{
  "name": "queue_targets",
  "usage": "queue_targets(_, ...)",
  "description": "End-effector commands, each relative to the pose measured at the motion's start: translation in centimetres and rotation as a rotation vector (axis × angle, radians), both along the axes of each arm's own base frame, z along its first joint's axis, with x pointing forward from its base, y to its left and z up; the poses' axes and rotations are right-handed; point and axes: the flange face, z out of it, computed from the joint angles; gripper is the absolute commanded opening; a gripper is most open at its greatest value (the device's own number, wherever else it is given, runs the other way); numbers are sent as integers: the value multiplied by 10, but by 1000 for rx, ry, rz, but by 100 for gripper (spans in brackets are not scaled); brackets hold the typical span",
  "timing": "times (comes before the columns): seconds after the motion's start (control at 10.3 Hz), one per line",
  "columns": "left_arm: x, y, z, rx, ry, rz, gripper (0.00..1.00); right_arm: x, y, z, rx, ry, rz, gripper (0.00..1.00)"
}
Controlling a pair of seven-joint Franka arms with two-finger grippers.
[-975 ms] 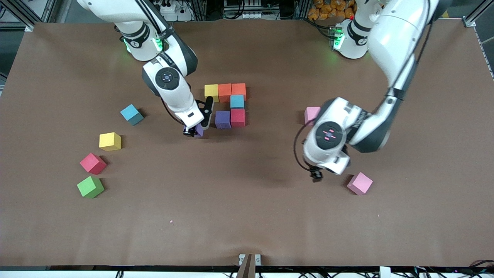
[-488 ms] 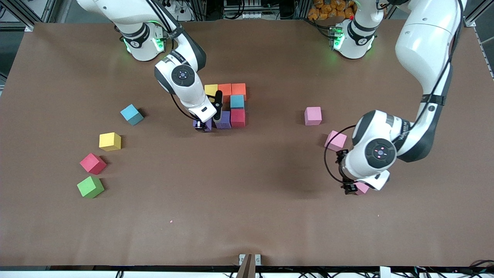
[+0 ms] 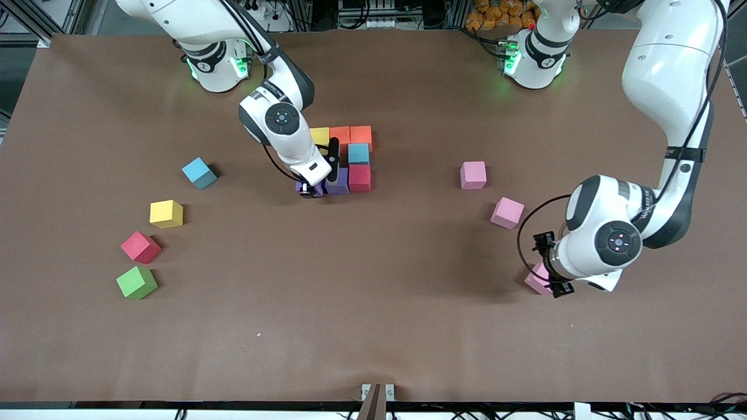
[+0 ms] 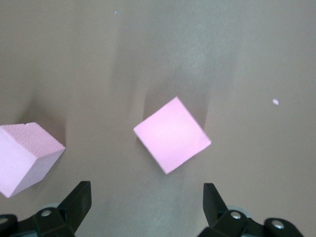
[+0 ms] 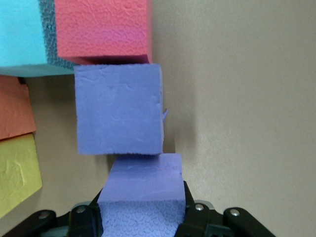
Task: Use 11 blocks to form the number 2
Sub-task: 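Release the purple cube with the right gripper while the left gripper reaches pink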
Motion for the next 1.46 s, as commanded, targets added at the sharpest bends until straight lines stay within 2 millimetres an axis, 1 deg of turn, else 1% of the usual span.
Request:
queue_targets(0.0, 3, 18, 3, 6, -22, 38, 100, -6, 6, -2, 2, -13, -2, 52)
queue_targets(0.1, 4, 21, 4, 13, -27, 9, 100, -6, 6, -5, 0, -7, -10, 52)
queue_targets(0.29, 5, 24, 14, 24, -33, -141, 100, -8, 9, -12, 7, -5, -37, 52)
queue_targets(0.39, 5, 32, 14, 24, -27, -199, 100, -8, 9, -12, 8, -5, -38, 53)
queue_targets(0.59, 6, 39, 13, 20, -14, -336, 100, -8, 11, -12, 9, -6, -59, 57)
queue_targets(0.68, 6, 44, 12, 16, -6, -414, 100, -8, 11, -12, 8, -6, -73, 67)
queue_targets(0.78, 7, 52, 11, 12, 4, -491, 100, -9, 14, -10, 10, -8, -69, 90)
queue_targets(0.88, 7, 59, 10, 9, 12, -550, 100, -10, 16, -9, 12, -10, -63, 100)
queue_targets(1.07, 3, 56, 4, 2, 32, -664, 100, -10, 17, -6, 8, -8, -58, 100)
queue_targets(1.17, 2, 55, 1, -4, 36, -711, 100, -11, 19, 2, 9, -14, -53, 100)
queue_targets(1.37, -8, 48, -16, -12, 26, -759, 100, -15, 12, 23, -68, 20, -50, 100)
